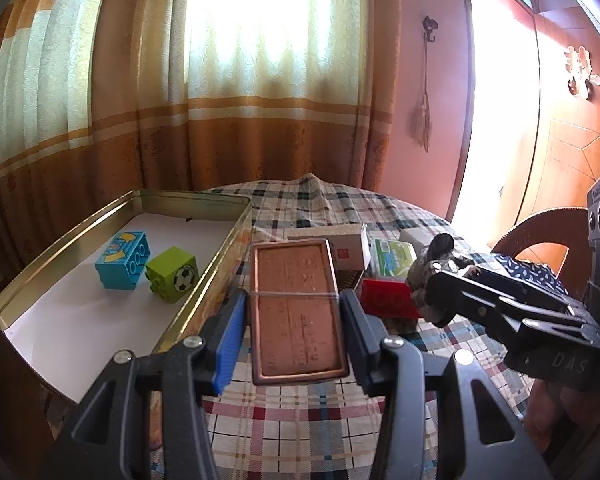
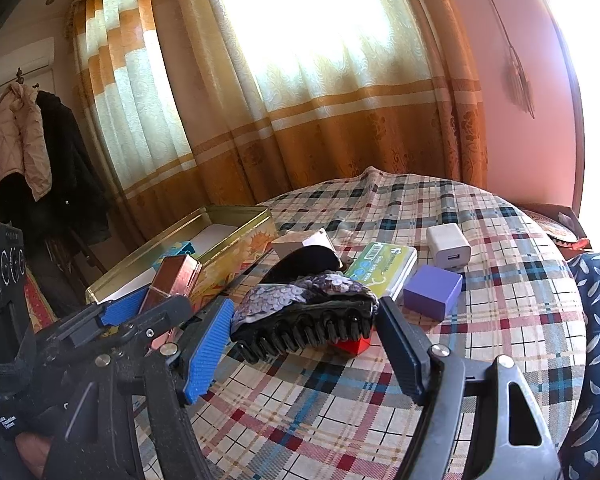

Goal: Organize rigid objects
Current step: 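Lift the copper bar with the left tool toward the tin tray, then lower the copper bar into the tray with the left tool while the right tool drops the hair clip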

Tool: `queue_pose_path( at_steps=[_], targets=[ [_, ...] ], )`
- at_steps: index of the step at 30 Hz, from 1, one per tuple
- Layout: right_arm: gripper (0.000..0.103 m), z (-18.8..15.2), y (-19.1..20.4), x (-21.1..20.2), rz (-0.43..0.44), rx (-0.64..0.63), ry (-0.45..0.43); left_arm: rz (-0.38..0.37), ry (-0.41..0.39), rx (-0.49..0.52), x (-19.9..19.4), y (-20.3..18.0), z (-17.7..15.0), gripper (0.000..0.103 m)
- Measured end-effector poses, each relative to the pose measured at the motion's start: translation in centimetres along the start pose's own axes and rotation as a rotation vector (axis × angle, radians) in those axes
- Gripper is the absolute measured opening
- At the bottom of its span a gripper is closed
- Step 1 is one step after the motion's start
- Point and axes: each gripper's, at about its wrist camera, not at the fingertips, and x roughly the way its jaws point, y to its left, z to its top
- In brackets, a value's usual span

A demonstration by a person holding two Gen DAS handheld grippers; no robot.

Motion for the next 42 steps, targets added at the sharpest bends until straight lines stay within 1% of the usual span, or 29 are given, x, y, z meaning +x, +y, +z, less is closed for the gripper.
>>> queue_pose_path(
  at_steps=[19,34,42],
  targets=[
    [0.074,-0.4,1.4,-0.8,-0.005,-0.07,-0.042,0.01,-0.084,-0.002,-1.6,0.3,-0.1,0.046],
    [0.074,-0.5,1.9,-1.1,-0.005,-0.095,-0.058,0.012,-0.097,-0.007,-1.8,0.5,-0.2,0.046],
    [0.074,0.0,1.3,-1.1,-0.003,-0.055,-0.054,0.022,-0.091,-0.033,-1.8,1.3,0.3,0.046]
  ],
)
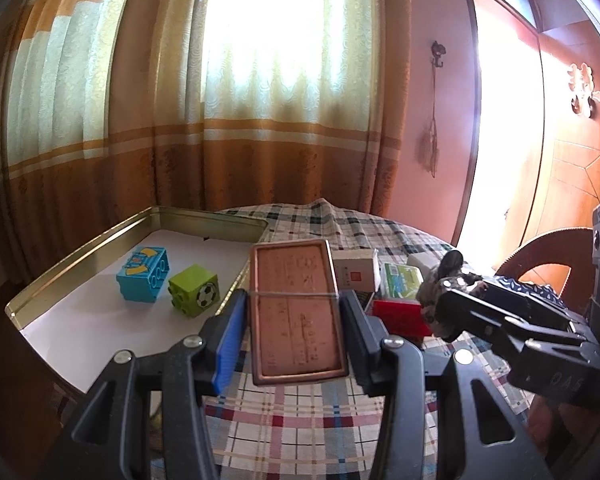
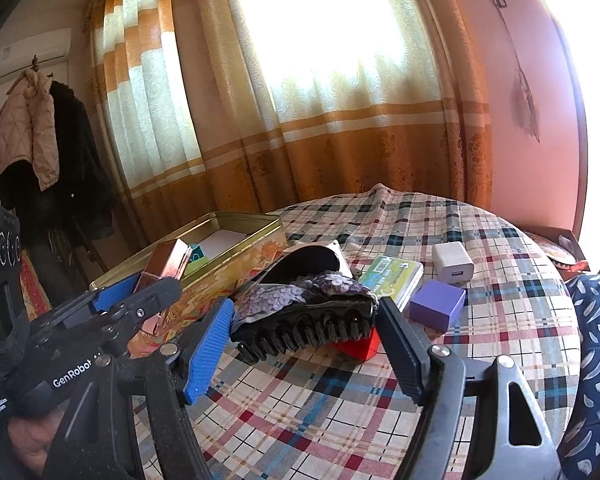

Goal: Organize rigid objects
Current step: 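Lower the copper bar into the tray with the left tool while the right tool drops the hair clip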

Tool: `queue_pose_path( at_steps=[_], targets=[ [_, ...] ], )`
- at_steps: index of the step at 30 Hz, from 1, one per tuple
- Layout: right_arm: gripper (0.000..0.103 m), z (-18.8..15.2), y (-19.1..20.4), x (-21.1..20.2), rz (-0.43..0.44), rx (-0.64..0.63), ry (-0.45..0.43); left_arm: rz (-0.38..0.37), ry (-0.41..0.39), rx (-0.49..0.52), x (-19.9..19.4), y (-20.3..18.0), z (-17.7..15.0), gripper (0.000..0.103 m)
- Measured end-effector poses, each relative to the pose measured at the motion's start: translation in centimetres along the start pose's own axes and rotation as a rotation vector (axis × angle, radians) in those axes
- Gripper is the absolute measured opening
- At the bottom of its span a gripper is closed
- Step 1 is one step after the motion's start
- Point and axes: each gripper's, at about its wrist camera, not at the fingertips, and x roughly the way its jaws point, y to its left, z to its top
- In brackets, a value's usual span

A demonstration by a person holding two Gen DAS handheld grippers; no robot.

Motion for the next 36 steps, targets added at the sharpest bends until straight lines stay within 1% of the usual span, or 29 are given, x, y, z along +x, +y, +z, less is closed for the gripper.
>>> queue_pose_path(
  at_steps=[4,9,15,19,27,36],
  targets=[
    [0.074,0.5,0.8,-0.3,-0.012,-0.044,-0.036,0.008,-0.008,-0.003,-0.1,0.4,0.4,0.046],
    [0.074,0.5,1.2,0.2,0.002,-0.046,-0.021,0.021,-0.023,-0.007,-0.2,1.2,0.9,0.046],
    [0.074,0.6,1.3,0.5,0.006,-0.04,-0.017,0.057,-0.035,-0.043,0.2,3.2,1.4,0.046],
    [0.074,1.0,1.5,0.6,0.023,-0.044,-0.019,0.071,-0.026,-0.069,0.8,4.4,1.6,0.046],
    [0.074,1.8,2.3,1.0,0.052,-0.049,-0.027,0.096,-0.031,-0.08,0.9,5.2,1.8,0.046],
    [0.074,2.3,3.6,2.8,0.067,-0.05,-0.034,0.118,-0.025,-0.089,1.0,5.9,1.7,0.046]
  ],
)
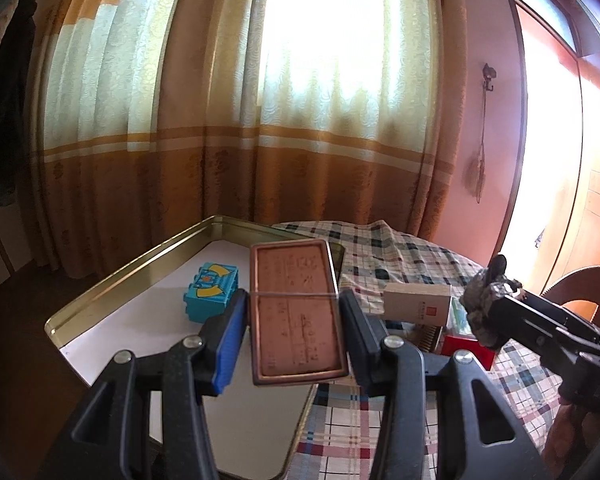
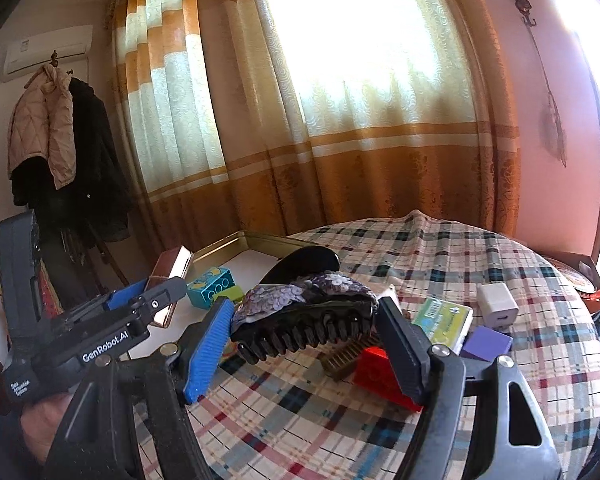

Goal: Organize rigid objects
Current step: 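Lower the copper bar into the tray with the left tool while the right tool drops the hair clip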

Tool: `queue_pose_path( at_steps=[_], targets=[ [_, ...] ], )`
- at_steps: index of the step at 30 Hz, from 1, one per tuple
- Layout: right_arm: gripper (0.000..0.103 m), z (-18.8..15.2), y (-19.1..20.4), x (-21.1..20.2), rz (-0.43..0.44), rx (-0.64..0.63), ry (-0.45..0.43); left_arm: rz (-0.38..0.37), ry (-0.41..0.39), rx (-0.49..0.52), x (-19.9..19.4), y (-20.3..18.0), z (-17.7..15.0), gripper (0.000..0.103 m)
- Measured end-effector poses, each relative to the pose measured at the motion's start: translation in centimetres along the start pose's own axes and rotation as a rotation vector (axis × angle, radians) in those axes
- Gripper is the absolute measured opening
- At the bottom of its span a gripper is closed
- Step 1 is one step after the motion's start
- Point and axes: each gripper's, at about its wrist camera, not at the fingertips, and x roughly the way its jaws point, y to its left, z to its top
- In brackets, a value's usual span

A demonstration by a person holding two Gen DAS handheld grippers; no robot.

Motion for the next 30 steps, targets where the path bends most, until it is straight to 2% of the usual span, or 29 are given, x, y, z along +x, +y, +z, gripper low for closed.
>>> queue_pose_path(
  at_steps=[8,20,30],
  targets=[
    [0.074,0.3,1.1,1.6,0.017,0.0,0.008,0.015,0.005,-0.007,0.2,0.7,0.3,0.046],
    [0.074,1.0,3.5,5.1,0.063,-0.045,0.084,0.054,0.011,-0.044,0.6,3.1,1.3,0.046],
    [0.074,3.1,5.2,9.3,0.083,-0.087,0.134,0.148,0.055,-0.09,1.8,7.5,2.8,0.046]
  ],
)
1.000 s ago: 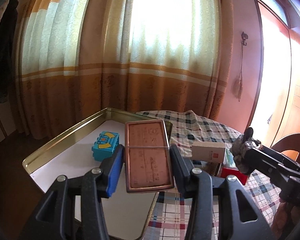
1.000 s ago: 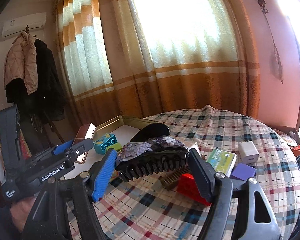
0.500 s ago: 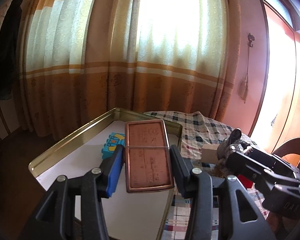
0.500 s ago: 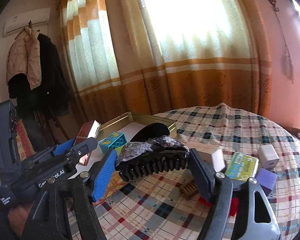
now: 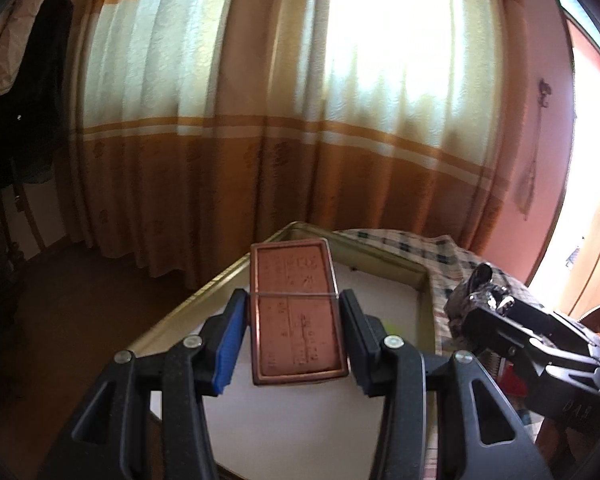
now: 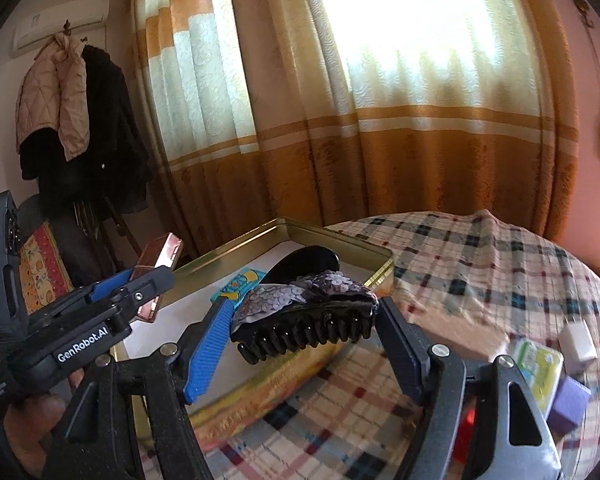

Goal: Organize rigid objects
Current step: 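Lower the copper bar into the tray with the left tool while the right tool drops the hair clip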

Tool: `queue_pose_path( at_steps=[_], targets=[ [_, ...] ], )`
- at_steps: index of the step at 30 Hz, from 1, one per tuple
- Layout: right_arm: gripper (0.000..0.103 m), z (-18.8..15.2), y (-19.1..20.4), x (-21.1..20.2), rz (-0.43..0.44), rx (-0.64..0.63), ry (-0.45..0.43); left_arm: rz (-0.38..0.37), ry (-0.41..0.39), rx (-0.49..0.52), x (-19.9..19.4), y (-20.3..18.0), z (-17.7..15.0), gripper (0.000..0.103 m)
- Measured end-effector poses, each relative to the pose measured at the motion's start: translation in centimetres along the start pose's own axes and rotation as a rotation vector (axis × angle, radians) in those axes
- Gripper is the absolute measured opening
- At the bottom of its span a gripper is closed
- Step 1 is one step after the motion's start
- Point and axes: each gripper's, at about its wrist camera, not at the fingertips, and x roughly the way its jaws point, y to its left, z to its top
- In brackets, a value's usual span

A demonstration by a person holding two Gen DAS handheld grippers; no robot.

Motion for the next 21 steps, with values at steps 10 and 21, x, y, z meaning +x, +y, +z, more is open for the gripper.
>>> queue_pose_path(
  at_steps=[10,21],
  targets=[
    [0.074,1.1,2.1,4.8,-0.004,-0.088,0.088,0.057,0.108,0.001,2.6,1.9,0.7,0.046],
    [0.075,0.7,3.1,7.7,-0.035,-0.135,0.151,0.077,0.162,0.016,4.3,2.2,1.4,0.047]
  ],
)
